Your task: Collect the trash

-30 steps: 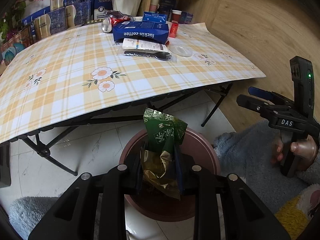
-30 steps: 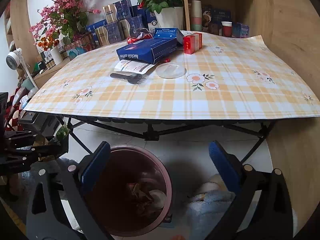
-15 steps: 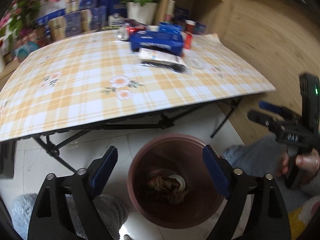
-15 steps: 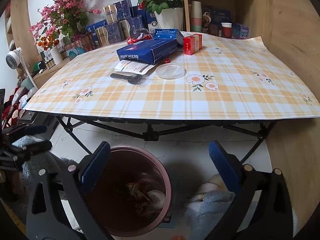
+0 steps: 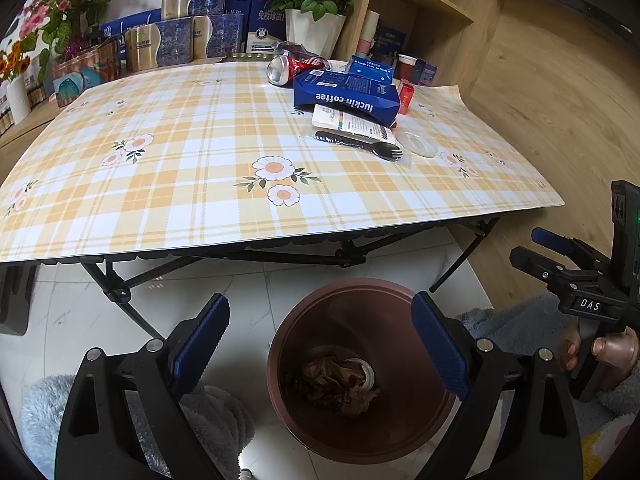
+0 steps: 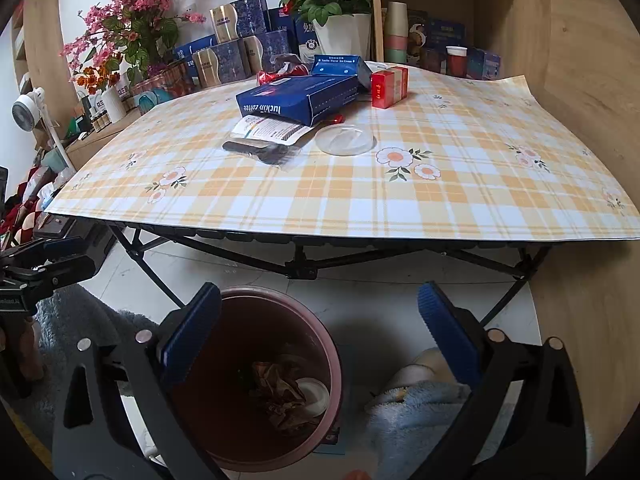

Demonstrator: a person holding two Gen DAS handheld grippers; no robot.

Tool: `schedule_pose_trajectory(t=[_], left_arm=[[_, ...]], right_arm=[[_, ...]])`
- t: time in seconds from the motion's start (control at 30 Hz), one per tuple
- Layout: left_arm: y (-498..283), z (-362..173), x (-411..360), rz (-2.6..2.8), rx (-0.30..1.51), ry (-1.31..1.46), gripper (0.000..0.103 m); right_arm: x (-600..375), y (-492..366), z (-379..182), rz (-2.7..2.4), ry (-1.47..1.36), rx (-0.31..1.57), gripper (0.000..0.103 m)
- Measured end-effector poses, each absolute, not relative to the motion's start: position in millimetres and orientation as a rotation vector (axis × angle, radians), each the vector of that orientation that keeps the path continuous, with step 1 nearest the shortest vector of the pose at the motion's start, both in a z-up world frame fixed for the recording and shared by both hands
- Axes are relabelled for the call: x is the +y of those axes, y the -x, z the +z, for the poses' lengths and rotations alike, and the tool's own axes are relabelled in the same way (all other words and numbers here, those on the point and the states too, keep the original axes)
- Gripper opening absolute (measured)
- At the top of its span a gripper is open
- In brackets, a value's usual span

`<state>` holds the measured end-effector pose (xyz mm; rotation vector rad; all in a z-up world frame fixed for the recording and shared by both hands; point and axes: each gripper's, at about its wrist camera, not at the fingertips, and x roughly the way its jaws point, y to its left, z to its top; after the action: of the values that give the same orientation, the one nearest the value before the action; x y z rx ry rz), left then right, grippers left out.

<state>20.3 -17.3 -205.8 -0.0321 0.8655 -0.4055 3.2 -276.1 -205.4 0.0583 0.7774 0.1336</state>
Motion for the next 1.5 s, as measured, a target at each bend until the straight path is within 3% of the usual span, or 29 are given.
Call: schedule_pose_trajectory(t=[0.93, 1.27, 1.5], left_arm=[[-30.2, -185.7, -2.7, -0.385, 0.824, 0.091, 0.09], [-84.5, -143.5, 31.6, -0.333, 0.748, 0.229, 0.09], [-108.6, -145.3, 45.7, -0.296, 0.717, 0.258, 0.09]], right_arm=[[-276.5, -26.8, -199.7, 0.082, 0.001, 0.838, 0.097], [-220.7, -135.5, -152.6, 0.043, 0.407, 0.719, 0.097], [-170.1, -213.1, -171.7, 0.009, 0.6, 0.696, 0.097]])
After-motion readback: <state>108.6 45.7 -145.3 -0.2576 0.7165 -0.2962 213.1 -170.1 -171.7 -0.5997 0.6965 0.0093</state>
